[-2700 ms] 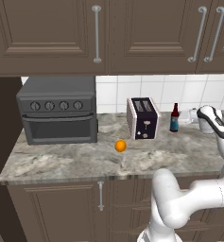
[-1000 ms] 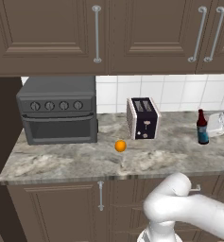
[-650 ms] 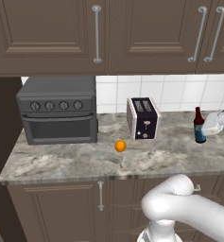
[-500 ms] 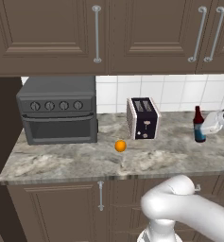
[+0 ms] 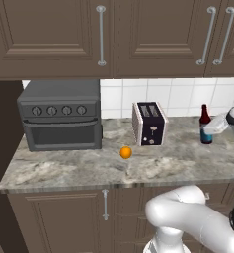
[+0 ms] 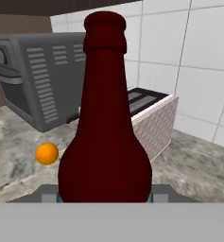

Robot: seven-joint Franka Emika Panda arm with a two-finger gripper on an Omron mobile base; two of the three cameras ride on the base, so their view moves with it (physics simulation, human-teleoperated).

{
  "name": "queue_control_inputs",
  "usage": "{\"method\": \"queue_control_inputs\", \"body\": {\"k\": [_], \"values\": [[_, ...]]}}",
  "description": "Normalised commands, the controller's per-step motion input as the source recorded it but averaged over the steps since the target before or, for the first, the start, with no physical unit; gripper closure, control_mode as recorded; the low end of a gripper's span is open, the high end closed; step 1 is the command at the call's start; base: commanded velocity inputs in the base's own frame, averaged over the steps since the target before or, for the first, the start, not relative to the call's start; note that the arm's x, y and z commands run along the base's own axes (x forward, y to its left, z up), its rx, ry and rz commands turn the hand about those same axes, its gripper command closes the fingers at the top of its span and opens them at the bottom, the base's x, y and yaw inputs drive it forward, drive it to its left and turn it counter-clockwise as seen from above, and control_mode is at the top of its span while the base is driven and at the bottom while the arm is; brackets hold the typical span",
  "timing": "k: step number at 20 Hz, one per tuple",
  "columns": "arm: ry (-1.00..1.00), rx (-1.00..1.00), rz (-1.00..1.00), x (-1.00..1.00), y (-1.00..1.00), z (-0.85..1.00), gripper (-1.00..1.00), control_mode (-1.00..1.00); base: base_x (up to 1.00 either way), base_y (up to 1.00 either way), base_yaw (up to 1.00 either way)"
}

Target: Place the liquor and beer on the top shelf of the fridge to keep them out of children's reach, and place the orange on lower shelves for easy access.

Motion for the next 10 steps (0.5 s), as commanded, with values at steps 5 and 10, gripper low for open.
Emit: {"method": "queue_control_inputs", "body": {"k": [5,10], "values": [[0.0,0.0,-0.13,-0.07,0.22,0.29,1.0,-1.0,0.0,0.0,0.0],[-0.02,0.0,-0.16,-0.17,0.4,0.07,1.0,-1.0,0.0,0.0,0.0]]}}
